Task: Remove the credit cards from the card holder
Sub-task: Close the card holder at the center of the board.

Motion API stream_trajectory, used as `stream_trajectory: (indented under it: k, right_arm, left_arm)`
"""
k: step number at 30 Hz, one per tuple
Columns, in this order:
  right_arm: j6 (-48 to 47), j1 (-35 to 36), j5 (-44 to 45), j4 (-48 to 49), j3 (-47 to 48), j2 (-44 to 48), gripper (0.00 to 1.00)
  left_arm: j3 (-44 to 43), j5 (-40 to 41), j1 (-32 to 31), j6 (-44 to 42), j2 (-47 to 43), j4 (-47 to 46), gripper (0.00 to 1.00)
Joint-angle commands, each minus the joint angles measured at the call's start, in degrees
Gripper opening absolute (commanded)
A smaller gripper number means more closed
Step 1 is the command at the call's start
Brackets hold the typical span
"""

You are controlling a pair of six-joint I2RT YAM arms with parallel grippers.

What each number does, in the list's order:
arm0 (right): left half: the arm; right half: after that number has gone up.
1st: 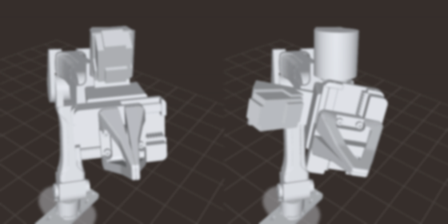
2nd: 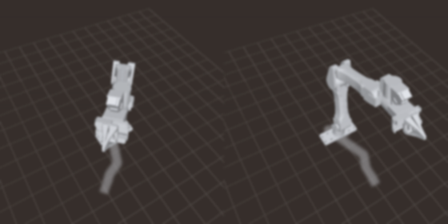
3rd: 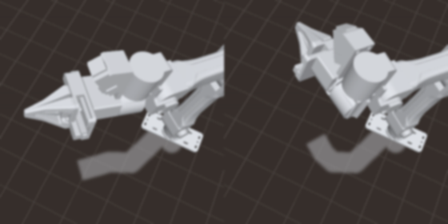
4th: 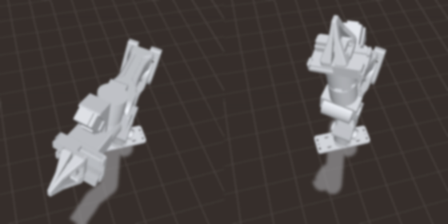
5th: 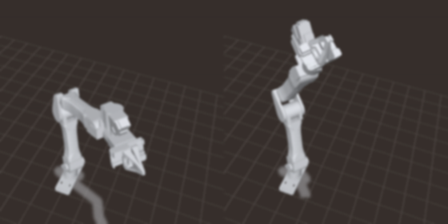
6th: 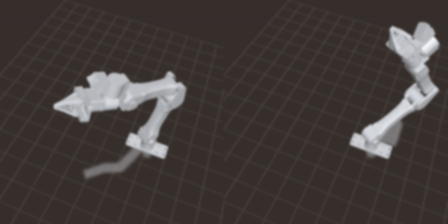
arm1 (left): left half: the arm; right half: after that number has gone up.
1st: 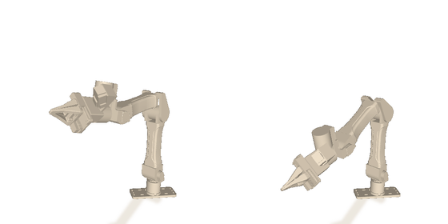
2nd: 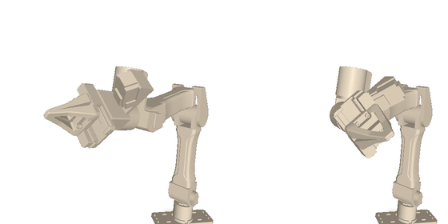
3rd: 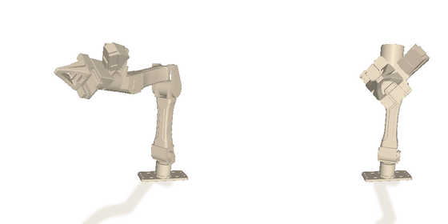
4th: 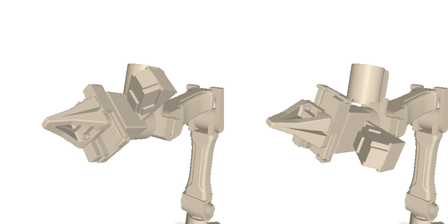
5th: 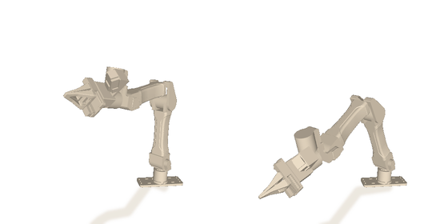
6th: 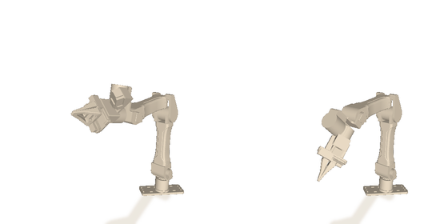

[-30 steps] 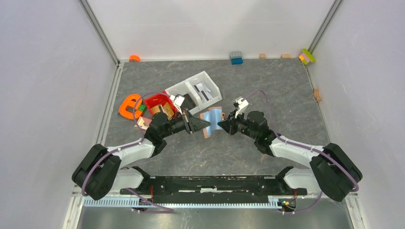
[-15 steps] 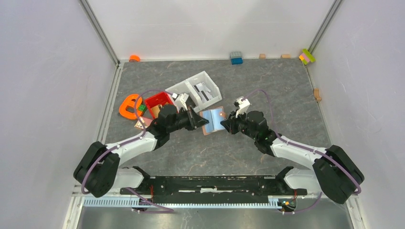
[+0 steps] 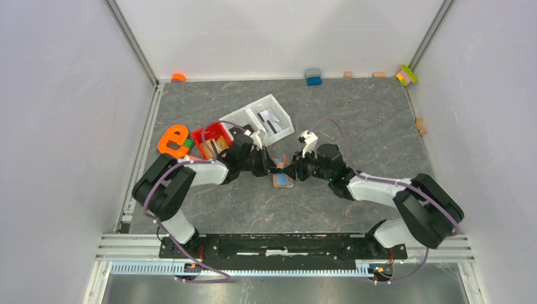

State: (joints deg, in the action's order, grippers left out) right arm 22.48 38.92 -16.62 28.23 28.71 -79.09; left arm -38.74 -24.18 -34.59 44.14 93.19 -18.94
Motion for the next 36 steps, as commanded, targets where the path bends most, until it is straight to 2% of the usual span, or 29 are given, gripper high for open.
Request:
stream_trajectory:
  k: [1, 4, 9, 15, 19, 24, 28, 32, 36]
  right_arm:
    - [1.96, 0.28, -4.2, 3.0, 3.2, -4.95, 0.32]
    - [2.82, 0.29, -5.6, 3.48, 4.21, -7.94, 0.32]
    - [3.37, 0.28, -5.32, 3.81, 4.16, -8.65, 0.35]
    - [3.09, 0.28, -2.45, 2.01, 3.99, -7.85, 0.36]
    - [3.4, 0.28, -3.14, 2.35, 4.16, -8.82, 0.35]
    - [4.01, 0.28, -3.77, 2.45, 4.6, -10.4, 0.34]
    - [4.47, 0.28, -1.37, 1.03, 5.54, -13.36, 0.33]
    - [6.21, 0.28, -3.1, 2.59, 6.65, -17.79, 0.27]
    - [6.38, 0.28, -3.64, 2.75, 6.48, -16.4, 0.24]
  left_arm:
    - [-4.54, -5.41, -0.52, -2.13, 5.58, -0.15, 0.02]
    - [-6.15, -6.18, -0.72, -2.34, 8.25, 0.99, 0.04]
    - [-8.11, -3.52, -0.92, -4.35, 7.65, 7.13, 0.3]
    - [-7.84, 3.76, -0.92, -7.78, 0.9, 14.79, 0.41]
    - [-6.97, 9.69, -0.92, -9.25, -4.24, 17.94, 0.43]
    - [-4.57, 13.32, -0.92, -9.77, -9.7, 17.52, 0.43]
    - [-3.16, 12.96, -0.94, -9.89, -11.53, 15.46, 0.42]
    - [-3.3, 11.95, -0.92, -10.11, -11.28, 15.08, 0.41]
    - [-3.38, 11.85, -0.92, -10.07, -10.97, 15.07, 0.4]
